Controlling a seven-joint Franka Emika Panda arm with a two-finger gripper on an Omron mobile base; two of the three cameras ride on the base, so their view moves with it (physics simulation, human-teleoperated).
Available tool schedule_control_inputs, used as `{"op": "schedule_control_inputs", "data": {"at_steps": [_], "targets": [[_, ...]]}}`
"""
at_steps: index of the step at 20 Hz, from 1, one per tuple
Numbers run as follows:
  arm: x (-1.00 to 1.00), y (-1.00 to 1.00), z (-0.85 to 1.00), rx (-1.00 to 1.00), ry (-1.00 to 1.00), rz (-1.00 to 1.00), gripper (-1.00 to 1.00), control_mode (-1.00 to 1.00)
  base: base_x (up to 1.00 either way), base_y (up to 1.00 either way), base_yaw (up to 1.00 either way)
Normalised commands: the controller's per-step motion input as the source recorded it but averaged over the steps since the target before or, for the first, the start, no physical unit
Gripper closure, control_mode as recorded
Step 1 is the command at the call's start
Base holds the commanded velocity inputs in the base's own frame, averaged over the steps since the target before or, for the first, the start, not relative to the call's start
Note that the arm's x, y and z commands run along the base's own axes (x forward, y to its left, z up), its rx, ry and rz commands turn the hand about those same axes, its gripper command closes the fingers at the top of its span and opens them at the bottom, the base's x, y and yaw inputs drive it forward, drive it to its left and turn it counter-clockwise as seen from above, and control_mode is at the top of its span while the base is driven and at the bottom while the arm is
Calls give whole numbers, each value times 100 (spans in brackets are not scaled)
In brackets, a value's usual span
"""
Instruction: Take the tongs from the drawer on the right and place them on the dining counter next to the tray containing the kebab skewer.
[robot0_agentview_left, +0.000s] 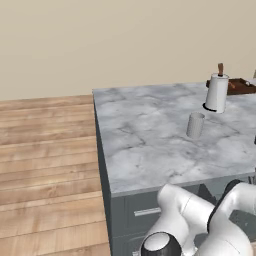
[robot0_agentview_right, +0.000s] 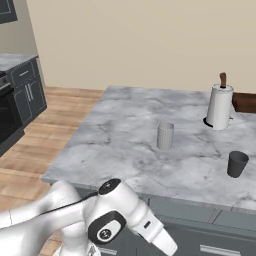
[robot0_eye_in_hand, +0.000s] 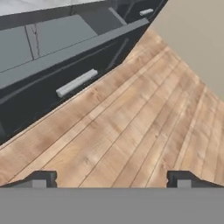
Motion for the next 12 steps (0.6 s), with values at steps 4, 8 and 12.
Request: {"op": "schedule_control_inputs", "data": {"at_steps": [4, 8, 12], "targets": [[32, -28, 88, 15, 7, -1, -100, -100, 0, 0, 0], [28, -76, 35, 29, 0, -4, -100, -100, 0, 0, 0], [12, -86, 3, 42, -4, -9, -100, -100, 0, 0, 0]]}}
